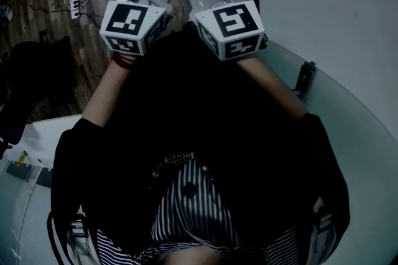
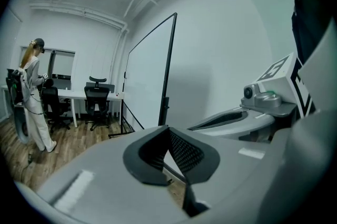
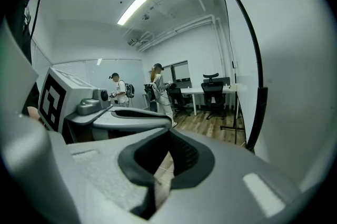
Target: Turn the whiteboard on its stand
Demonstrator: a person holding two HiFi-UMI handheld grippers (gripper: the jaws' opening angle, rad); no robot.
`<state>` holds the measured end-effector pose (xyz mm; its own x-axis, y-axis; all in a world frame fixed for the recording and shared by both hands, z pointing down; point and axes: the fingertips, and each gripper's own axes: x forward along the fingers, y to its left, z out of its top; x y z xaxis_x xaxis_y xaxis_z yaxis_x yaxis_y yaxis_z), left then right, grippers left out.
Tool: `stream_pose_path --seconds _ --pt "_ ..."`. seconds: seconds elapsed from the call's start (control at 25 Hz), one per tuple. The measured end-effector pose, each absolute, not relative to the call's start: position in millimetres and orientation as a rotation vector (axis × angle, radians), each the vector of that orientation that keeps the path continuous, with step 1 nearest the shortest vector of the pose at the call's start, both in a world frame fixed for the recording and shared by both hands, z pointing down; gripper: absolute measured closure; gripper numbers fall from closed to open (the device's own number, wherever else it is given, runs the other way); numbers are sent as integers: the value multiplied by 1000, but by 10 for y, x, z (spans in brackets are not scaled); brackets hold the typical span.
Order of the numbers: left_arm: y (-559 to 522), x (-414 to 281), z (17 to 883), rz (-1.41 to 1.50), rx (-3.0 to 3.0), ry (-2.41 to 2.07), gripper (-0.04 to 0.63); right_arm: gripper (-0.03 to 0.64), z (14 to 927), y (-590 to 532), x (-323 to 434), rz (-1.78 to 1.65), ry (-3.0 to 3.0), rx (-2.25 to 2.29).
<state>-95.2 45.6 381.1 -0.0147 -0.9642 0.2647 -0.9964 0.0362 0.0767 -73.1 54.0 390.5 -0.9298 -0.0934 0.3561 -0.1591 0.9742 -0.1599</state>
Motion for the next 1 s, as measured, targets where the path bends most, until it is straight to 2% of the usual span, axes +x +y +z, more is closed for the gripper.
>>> stream_pose_path --seconds 0.36,1.0 --pt "-230 -1361 3602 183 1916 -2145 601 617 3694 -170 -1132 268 -2787 73" --pt "-869 -1526 3937 178 1974 -2049 600 617 3988 -844 -1324 289 -2776 168"
